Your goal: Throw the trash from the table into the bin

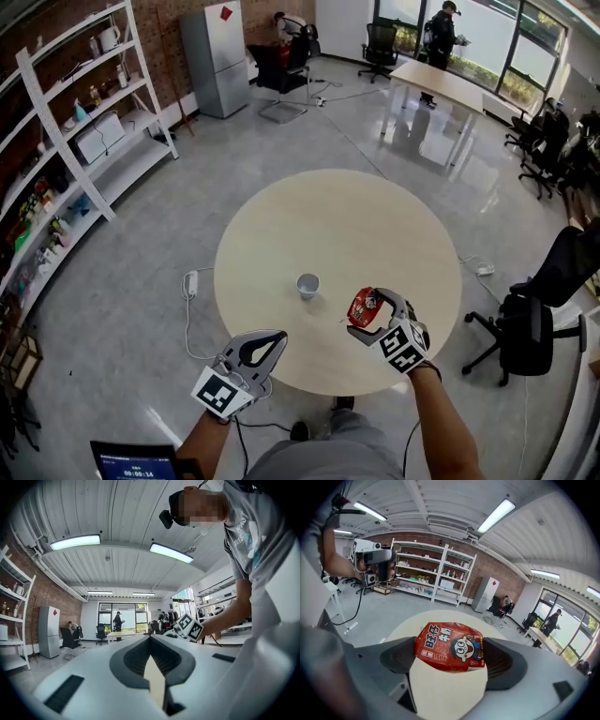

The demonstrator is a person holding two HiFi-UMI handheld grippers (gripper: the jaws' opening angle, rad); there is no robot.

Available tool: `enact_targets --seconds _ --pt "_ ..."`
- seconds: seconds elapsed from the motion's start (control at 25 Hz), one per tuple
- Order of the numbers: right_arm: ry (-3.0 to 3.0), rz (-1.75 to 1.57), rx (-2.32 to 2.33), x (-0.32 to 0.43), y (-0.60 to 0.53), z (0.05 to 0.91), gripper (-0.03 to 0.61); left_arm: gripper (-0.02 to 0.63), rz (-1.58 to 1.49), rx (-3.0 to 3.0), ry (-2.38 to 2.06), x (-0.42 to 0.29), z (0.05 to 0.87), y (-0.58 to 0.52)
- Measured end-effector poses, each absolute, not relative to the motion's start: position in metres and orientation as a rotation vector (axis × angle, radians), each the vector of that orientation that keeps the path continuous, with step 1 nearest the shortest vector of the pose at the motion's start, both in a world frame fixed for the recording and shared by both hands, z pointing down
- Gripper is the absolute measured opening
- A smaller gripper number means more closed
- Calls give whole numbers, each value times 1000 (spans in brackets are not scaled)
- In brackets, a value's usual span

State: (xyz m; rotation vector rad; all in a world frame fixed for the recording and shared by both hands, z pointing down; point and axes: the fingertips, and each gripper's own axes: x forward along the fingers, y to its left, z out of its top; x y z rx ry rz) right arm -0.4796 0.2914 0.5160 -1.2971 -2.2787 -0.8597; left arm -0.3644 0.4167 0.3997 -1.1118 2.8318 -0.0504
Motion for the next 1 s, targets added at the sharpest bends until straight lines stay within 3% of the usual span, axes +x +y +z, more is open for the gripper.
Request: enact_targets --seconds 0.36,1.0 --pt "-2553 -898 -1017 -392 218 421 430 43 -103 -1370 2580 -323 367 361" --pt "-2797 -869 -452 -175 -1 333 430 43 -31 -1815 2174 -224 309 149"
